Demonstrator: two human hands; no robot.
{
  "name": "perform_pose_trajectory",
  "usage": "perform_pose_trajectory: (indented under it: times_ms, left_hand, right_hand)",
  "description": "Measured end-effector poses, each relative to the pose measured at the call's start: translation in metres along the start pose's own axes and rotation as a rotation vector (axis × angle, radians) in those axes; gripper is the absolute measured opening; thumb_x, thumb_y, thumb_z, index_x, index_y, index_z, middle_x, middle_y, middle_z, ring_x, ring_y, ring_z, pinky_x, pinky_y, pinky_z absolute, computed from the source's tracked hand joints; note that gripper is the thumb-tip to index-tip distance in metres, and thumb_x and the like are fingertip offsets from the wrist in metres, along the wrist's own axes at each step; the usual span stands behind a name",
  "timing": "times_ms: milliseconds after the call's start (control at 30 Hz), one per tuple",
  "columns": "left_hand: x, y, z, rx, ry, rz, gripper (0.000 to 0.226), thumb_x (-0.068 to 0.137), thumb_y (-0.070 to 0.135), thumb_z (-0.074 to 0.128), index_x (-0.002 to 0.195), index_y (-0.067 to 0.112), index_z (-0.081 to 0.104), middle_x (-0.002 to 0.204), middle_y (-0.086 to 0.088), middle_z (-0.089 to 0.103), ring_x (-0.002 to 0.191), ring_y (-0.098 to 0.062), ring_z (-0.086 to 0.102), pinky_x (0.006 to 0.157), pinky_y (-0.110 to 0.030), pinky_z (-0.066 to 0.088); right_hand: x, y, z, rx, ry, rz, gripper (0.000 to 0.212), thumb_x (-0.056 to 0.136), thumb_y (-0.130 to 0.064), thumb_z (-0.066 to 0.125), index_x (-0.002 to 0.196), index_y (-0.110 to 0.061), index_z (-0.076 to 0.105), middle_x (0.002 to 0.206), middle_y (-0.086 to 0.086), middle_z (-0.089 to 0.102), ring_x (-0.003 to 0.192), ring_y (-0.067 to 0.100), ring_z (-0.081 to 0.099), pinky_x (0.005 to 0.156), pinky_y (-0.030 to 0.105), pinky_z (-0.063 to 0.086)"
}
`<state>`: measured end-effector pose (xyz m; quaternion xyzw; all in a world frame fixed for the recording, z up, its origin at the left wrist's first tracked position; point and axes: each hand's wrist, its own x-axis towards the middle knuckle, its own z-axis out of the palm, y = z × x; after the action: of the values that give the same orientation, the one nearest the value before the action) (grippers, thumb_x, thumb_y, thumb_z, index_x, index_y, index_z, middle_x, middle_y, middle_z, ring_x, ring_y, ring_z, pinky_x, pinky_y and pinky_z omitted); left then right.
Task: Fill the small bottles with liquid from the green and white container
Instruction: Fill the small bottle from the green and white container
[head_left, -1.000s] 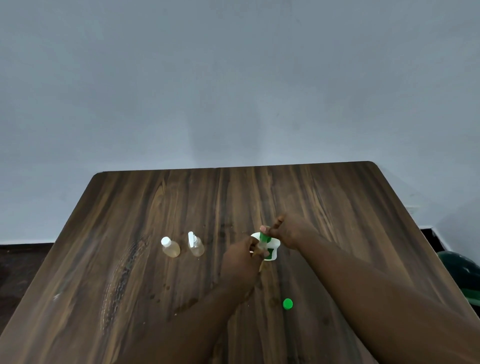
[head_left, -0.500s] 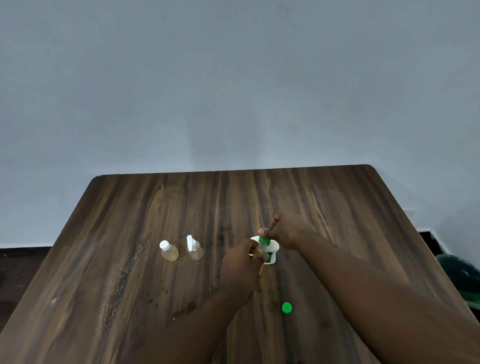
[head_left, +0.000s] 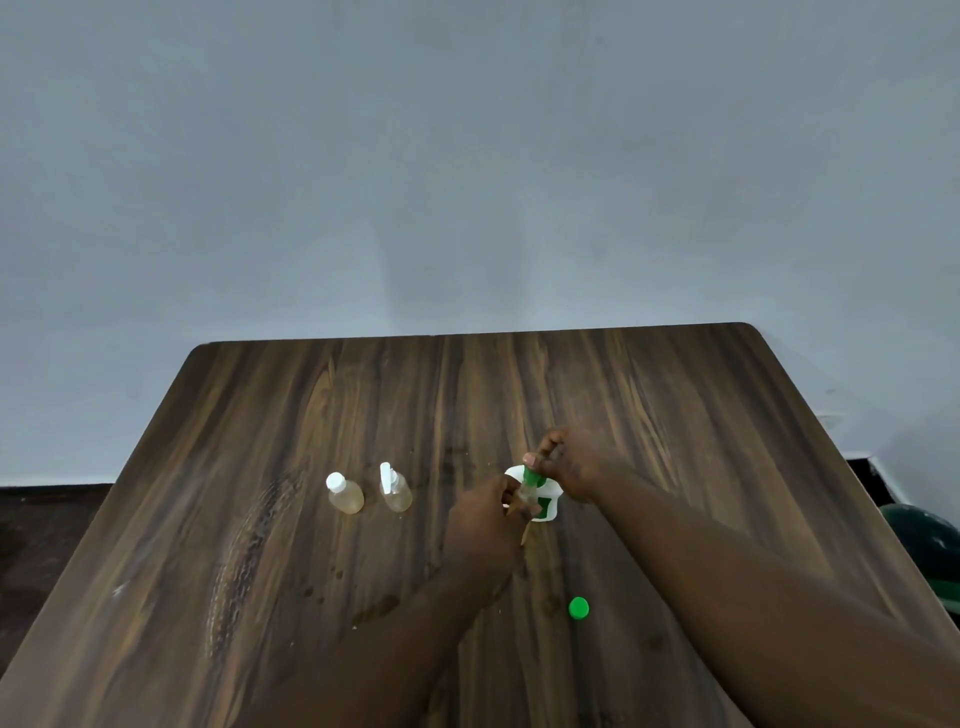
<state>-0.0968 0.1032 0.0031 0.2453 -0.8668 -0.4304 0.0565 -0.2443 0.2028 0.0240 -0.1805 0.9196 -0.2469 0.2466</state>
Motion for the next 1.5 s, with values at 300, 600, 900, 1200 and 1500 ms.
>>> perform_pose_trajectory:
  times_ms: [300,600,900,1200,1500]
  left_hand:
    - [0.004,-0.002,0.001,-0.005,-0.006,-0.024,0.008,0.085,0.04,0.07,0.09,0.034,0.066,0.08,0.018,0.067,0.076,0.002,0.062,0.067,-0.026,0.052]
    - [0.002,-0.001,0.001,-0.02,0.02,-0.024,0.008,0.085,0.041,0.069,0.087,0.033,0.066,0.081,0.016,0.069,0.075,0.002,0.063,0.062,-0.024,0.047]
    - [0.001,-0.001,0.001,0.0,0.023,-0.016,0.008,0.085,0.04,0.069,0.086,0.034,0.065,0.08,0.019,0.068,0.075,0.004,0.062,0.064,-0.025,0.05]
    - [0.0,0.001,0.001,-0.001,0.017,-0.026,0.008,0.085,0.039,0.071,0.087,0.033,0.066,0.078,0.021,0.066,0.075,0.004,0.061,0.068,-0.028,0.054]
    - [-0.001,0.001,0.001,0.011,0.015,-0.008,0.008,0.09,0.041,0.067,0.092,0.034,0.066,0.078,0.02,0.063,0.073,0.004,0.059,0.062,-0.019,0.047]
  right_hand:
    - [-0.004,-0.006,0.001,0.024,0.037,-0.03,0.024,0.083,-0.042,0.074,0.072,-0.029,0.057,0.08,-0.007,0.061,0.079,0.014,0.059,0.063,0.027,0.044]
    - [-0.005,-0.006,-0.001,0.028,0.04,-0.042,0.023,0.083,-0.043,0.074,0.076,-0.028,0.058,0.078,-0.009,0.06,0.077,0.014,0.06,0.061,0.026,0.043]
    - [-0.008,-0.01,-0.004,0.043,0.033,-0.026,0.025,0.082,-0.044,0.075,0.077,-0.026,0.06,0.076,-0.009,0.06,0.073,0.009,0.056,0.059,0.025,0.039]
    - [-0.012,-0.014,-0.006,0.019,0.053,-0.046,0.023,0.084,-0.042,0.073,0.08,-0.024,0.059,0.079,-0.009,0.059,0.074,0.009,0.055,0.055,0.025,0.036]
    - [-0.013,-0.015,-0.007,0.037,0.054,-0.046,0.024,0.086,-0.038,0.073,0.083,-0.02,0.057,0.075,-0.01,0.056,0.069,0.006,0.051,0.054,0.023,0.033]
